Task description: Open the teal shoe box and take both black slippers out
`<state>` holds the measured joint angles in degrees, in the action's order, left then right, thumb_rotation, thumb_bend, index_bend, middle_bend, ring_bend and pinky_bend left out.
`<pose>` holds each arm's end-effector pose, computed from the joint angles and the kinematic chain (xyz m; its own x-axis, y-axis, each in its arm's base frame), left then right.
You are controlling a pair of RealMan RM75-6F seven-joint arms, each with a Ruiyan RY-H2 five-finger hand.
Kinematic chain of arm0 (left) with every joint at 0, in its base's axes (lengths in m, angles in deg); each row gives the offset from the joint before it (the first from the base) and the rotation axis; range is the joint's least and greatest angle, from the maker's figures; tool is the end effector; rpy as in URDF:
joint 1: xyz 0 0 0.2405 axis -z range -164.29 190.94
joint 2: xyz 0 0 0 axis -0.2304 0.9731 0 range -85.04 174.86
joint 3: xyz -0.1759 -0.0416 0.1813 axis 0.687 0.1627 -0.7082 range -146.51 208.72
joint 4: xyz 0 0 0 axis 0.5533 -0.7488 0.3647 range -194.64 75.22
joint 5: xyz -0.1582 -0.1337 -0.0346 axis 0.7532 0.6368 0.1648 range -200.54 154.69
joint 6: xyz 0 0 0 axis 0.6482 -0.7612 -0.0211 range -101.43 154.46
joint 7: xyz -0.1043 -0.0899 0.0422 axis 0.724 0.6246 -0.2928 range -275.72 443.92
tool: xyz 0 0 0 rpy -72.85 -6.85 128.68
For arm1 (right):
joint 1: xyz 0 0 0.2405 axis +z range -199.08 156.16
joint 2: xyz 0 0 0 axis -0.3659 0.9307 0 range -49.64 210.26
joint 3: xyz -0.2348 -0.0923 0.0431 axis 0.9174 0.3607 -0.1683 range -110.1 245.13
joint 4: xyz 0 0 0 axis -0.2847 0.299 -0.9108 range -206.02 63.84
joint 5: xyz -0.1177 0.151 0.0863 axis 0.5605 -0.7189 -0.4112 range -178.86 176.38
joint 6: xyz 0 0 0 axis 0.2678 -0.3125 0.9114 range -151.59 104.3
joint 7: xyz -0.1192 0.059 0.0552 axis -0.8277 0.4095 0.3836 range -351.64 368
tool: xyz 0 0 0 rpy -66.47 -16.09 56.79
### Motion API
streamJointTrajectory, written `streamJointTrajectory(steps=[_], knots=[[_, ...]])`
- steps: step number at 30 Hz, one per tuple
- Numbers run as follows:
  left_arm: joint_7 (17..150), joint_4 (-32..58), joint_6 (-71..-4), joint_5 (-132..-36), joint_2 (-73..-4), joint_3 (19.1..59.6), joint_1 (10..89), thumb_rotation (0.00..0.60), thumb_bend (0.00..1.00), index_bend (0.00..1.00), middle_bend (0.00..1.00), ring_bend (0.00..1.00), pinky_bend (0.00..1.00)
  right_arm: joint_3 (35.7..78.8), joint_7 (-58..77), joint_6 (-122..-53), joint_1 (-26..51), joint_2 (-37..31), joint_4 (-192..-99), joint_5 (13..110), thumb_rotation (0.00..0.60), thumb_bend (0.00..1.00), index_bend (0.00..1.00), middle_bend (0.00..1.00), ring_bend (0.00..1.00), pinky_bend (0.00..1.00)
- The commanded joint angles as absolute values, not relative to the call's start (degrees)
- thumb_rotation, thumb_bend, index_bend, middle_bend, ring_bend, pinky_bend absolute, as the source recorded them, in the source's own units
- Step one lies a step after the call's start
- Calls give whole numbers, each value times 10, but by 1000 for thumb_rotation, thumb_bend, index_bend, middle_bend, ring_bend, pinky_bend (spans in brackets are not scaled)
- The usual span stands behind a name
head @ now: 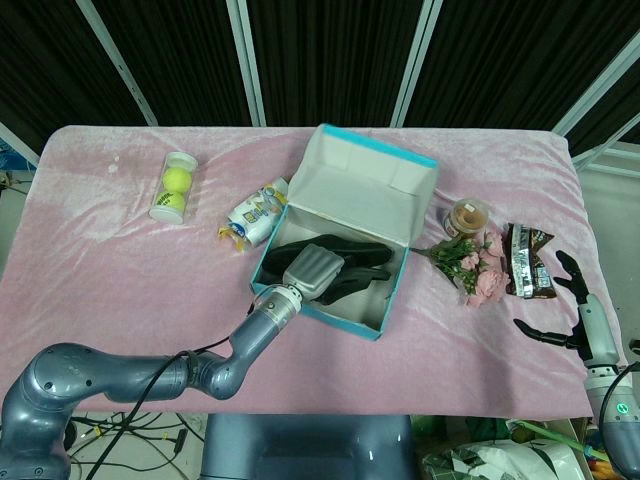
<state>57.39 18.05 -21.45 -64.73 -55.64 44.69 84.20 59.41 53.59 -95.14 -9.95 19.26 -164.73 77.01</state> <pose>0.0153 0.3704 -0.0861 0.4724 0.3276 0.8182 0.7961 -0.5570 -0.2366 -0.3075 -0.2346 0.1639 -0.3799 -0.0624 0.9229 -0.9238 0.0770 -0.3750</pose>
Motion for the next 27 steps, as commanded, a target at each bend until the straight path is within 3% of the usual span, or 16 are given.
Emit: streamJointTrajectory(steps=[1,12,21,27], knots=[[600,194,-228,-671,-547,462,828,600,421,330,468,454,533,593,537,-953,-100,193,-1648,772,600,0,0,0,0,139],[634,213,-243,-715,-519,477,809,600,405,318,465,449,489,591,541,-958,-106,193,-1649,775,600,0,0,0,0,140],[721,277,-309,-810,-489,503,765,600,403,308,466,449,489,588,541,-958,-106,193,-1646,775,600,1,0,0,0,140],[746,367,-368,-883,-416,495,712,600,401,315,472,449,472,585,543,-958,-105,193,-1645,775,600,0,0,0,0,139]])
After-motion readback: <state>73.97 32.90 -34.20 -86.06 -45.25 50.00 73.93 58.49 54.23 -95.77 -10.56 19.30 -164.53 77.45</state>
